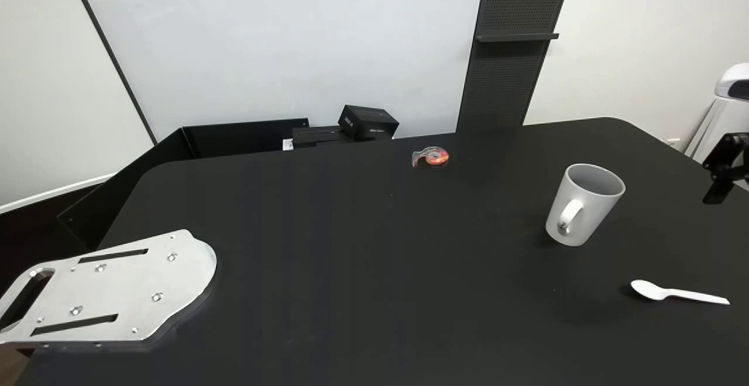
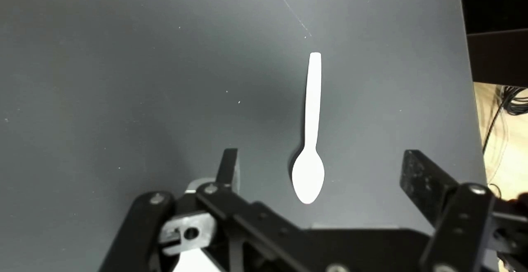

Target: Pick up the white spoon from the table and put it in the mug cup

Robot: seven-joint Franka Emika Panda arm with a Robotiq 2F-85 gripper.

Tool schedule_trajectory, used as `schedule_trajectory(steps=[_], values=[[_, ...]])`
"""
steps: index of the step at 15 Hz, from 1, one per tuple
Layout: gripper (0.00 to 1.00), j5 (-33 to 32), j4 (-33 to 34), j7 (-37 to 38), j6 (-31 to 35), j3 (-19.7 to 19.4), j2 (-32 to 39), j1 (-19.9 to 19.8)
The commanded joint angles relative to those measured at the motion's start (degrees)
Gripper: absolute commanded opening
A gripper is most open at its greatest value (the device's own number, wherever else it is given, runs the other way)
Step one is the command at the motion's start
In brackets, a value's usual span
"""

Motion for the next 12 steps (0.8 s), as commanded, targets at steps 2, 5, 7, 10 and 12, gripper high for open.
schedule_trajectory(steps=[2, 5, 7, 10, 12], values=[[1.0, -2.68, -0.85, -0.67, 4.87, 0.72, 2.95, -0.32], [1.0, -4.29, -1.19, -0.12, 7.61, 0.88, 4.89, -0.24], [1.0, -5.13, -1.2, 0.7, 8.59, 0.99, 5.99, -0.11], [1.0, -2.56, -1.86, 0.25, 10.25, 2.09, 6.98, -0.63], [1.0, -0.54, -2.56, -0.11, 11.58, 3.07, 7.53, -0.94]])
